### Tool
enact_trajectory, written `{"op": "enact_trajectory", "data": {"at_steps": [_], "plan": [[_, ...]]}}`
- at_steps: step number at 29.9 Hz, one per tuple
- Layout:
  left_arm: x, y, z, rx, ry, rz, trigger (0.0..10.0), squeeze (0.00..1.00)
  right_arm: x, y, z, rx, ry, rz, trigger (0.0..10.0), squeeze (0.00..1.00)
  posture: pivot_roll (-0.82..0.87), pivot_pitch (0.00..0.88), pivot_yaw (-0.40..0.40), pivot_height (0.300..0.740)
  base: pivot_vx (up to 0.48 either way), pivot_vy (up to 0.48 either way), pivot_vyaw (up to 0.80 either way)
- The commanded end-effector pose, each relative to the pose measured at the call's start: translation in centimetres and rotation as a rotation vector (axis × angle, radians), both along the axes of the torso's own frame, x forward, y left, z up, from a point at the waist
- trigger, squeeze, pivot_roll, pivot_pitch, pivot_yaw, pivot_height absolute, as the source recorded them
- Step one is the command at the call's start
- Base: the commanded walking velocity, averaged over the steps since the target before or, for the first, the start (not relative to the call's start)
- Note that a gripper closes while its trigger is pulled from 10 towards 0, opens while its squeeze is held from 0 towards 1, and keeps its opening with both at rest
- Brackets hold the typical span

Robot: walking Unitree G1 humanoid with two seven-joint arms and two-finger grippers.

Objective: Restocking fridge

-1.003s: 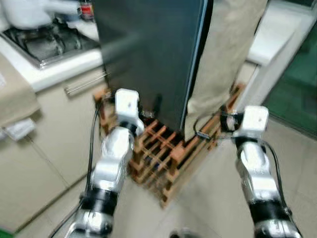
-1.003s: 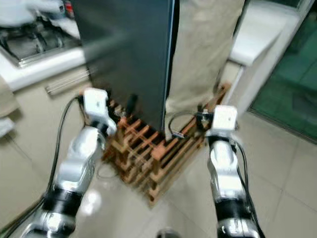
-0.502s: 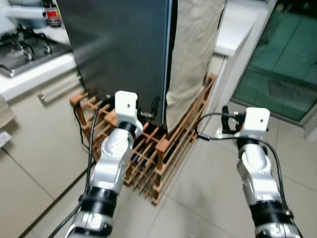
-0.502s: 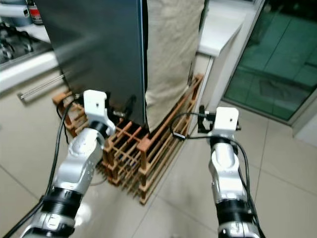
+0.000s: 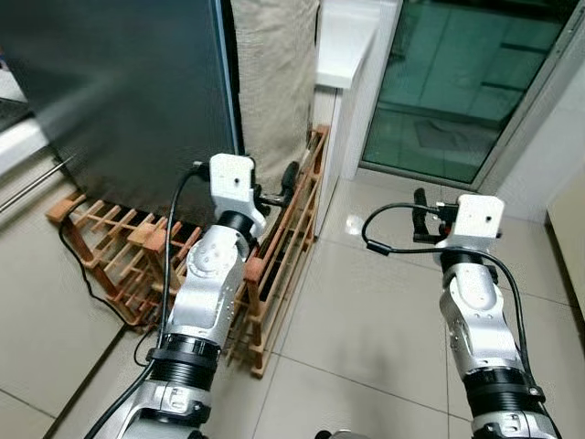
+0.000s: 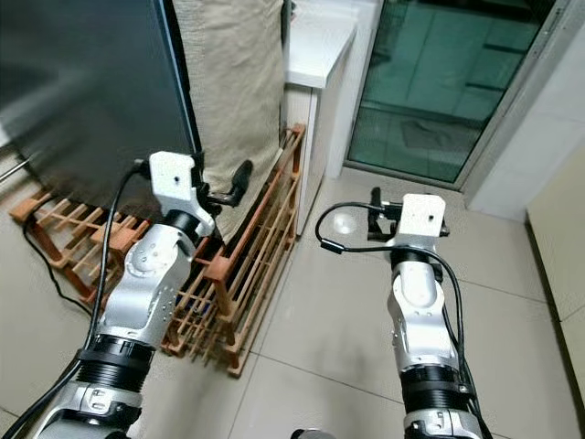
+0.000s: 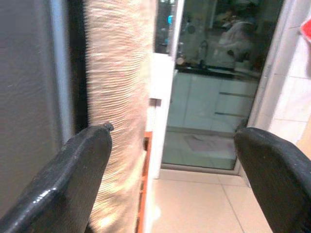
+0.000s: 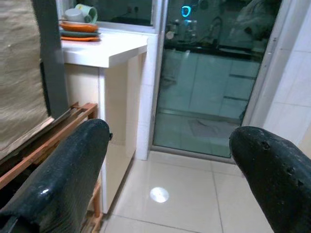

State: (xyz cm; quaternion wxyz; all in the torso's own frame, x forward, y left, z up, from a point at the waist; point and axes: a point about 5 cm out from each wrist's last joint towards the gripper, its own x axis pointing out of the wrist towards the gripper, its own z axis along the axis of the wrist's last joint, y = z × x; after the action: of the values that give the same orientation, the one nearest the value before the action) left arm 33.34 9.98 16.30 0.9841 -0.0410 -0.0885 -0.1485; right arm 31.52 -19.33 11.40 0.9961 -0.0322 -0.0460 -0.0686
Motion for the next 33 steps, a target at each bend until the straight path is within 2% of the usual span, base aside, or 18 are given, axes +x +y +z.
{"op": "enact_trajectory", "data": {"at_steps": [1, 7, 12, 15, 16, 17, 21, 27, 33], "plan": [[0.1, 0.5, 0.3, 0.001, -0.007, 0.021, 10.0, 0.0, 0.1, 0.5, 0.6, -0.008, -0.026, 0.02, 10.0, 0.0, -0.05, 0.009, -0.007, 0.74, 0.0, 0.0, 0.0], [1.0, 1.4, 1.9, 0.0, -0.04, 0.053, 10.0, 0.0, 0.2, 0.3, 0.8, -0.016, -0.037, 0.013, 10.0, 0.0, -0.05, 0.009, -0.006, 0.74, 0.0, 0.0, 0.0], [1.5, 1.3, 2.2, -0.01, -0.038, 0.038, 10.0, 0.0, 0.2, 0.3, 0.9, -0.011, -0.041, 0.007, 10.0, 0.0, -0.05, 0.01, -0.005, 0.74, 0.0, 0.0, 0.0], [2.8, 0.3, 3.1, -0.014, -0.029, -0.005, 10.0, 0.0, 0.3, 0.0, 0.7, 0.013, -0.022, -0.008, 10.0, 0.0, -0.07, 0.025, -0.015, 0.74, 0.0, 0.0, 0.0], [2.8, 0.3, 3.1, -0.014, -0.029, -0.005, 10.0, 0.0, 0.3, 0.0, 0.7, 0.013, -0.022, -0.008, 10.0, 0.0, -0.07, 0.025, -0.015, 0.74, 0.0, 0.0, 0.0], [3.5, -0.4, 4.2, -0.001, -0.052, -0.033, 10.0, 0.0, 0.2, -0.1, 0.7, 0.022, -0.015, -0.011, 10.0, 0.0, -0.08, 0.027, -0.011, 0.74, 0.0, 0.0, 0.0], [4.1, -0.8, 5.3, -0.011, -0.068, -0.049, 10.0, 0.0, 0.2, -0.3, 1.0, 0.018, -0.025, -0.016, 10.0, 0.0, -0.09, 0.031, 0.003, 0.74, 0.0, 0.0, 0.0], [4.6, -1.4, 5.1, -0.029, -0.046, -0.066, 10.0, 0.0, -0.3, -0.6, 0.8, 0.014, -0.021, -0.029, 10.0, 0.0, -0.11, 0.041, 0.012, 0.74, 0.0, 0.0, 0.0], [4.5, -1.9, 4.6, -0.024, -0.03, -0.081, 10.0, 0.0, -0.5, -0.7, 0.7, 0.012, -0.015, -0.035, 10.0, 0.0, -0.11, 0.044, 0.013, 0.74, 0.0, 0.0, 0.0]]}}
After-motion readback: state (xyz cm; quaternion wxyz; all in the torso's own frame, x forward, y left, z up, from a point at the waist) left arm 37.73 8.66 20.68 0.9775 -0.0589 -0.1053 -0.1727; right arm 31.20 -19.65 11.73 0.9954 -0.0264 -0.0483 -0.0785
